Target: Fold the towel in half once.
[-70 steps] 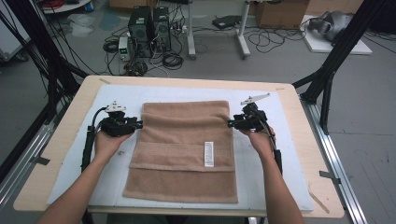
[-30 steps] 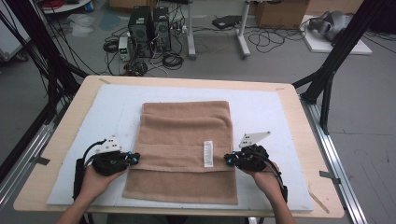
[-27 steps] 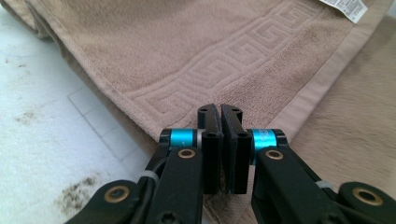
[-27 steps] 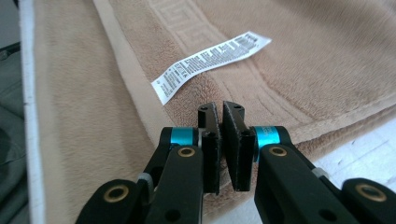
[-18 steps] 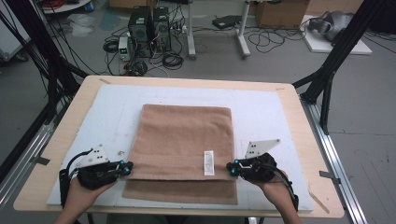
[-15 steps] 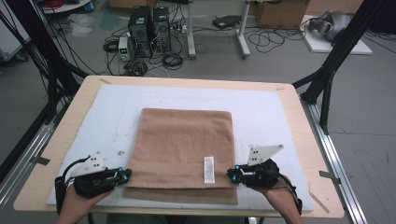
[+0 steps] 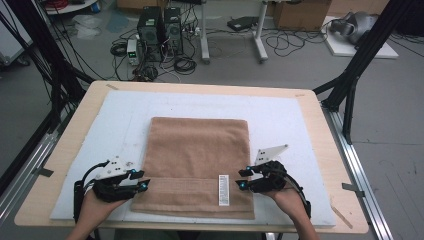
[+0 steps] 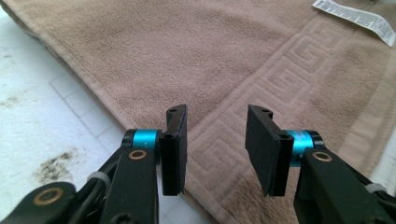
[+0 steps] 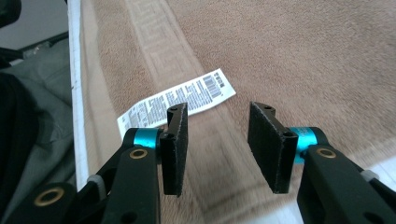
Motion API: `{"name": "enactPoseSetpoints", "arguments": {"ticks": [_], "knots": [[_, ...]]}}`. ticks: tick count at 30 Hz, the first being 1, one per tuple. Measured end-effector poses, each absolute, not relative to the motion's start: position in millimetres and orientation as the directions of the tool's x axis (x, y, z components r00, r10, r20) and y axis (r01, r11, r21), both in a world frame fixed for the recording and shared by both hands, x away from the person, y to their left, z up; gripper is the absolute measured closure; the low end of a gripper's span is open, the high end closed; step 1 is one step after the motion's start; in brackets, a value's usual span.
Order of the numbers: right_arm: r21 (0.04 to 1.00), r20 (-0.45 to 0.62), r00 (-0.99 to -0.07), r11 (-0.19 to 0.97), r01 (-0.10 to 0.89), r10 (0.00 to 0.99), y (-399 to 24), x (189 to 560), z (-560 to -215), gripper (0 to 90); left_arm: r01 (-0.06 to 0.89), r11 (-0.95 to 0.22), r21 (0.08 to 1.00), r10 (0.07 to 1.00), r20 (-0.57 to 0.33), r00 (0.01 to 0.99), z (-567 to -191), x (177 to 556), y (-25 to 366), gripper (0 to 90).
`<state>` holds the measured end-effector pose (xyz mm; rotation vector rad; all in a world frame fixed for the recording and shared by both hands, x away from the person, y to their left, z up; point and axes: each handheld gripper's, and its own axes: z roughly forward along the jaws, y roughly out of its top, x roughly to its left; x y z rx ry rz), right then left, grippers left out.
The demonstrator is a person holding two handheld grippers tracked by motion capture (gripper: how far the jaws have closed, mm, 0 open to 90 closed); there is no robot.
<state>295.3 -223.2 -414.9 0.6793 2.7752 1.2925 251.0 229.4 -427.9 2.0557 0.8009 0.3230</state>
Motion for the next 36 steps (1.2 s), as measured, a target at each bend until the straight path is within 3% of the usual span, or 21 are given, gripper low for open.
{"name": "enactPoseSetpoints", "arguments": {"ticks": [7, 11, 12, 18, 24, 27, 30, 36], "knots": [[0.689, 0.202, -0.911, 0.609, 0.393, 0.359, -219, 285, -437, 62.8, 0.456, -0.419, 0.785, 0.655, -0.087, 0.750, -446, 247, 230, 65.4], [0.698, 0.205, -0.918, 0.607, 0.380, 0.340, -220, 278, -441, 73.6, 0.460, -0.411, 0.787, 0.655, -0.096, 0.750, -447, 242, 236, 86.4], [0.696, 0.208, -0.921, 0.612, 0.375, 0.329, -220, 276, -441, 79.2, 0.465, -0.402, 0.789, 0.658, -0.105, 0.746, -447, 242, 237, 87.1], [0.694, 0.146, -0.940, 0.645, 0.319, 0.307, -218, 267, -439, 88.3, 0.458, -0.409, 0.789, 0.650, -0.100, 0.754, -448, 243, 237, 87.2], [0.697, 0.201, -0.941, 0.636, 0.333, 0.272, -222, 267, -440, 89.6, 0.453, -0.417, 0.788, 0.636, -0.103, 0.765, -447, 239, 239, 89.6], [0.705, 0.207, -0.937, 0.621, 0.342, 0.281, -224, 269, -438, 84.2, 0.456, -0.414, 0.788, 0.637, -0.106, 0.763, -446, 238, 240, 89.0], [0.727, 0.206, -0.930, 0.589, 0.354, 0.304, -226, 274, -432, 75.9, 0.456, -0.405, 0.793, 0.644, -0.107, 0.758, -441, 242, 243, 80.9], [0.748, 0.221, -0.899, 0.526, 0.404, 0.377, -227, 292, -420, 52.8, 0.446, -0.356, 0.821, 0.653, -0.123, 0.747, -428, 253, 245, 73.3]]}}
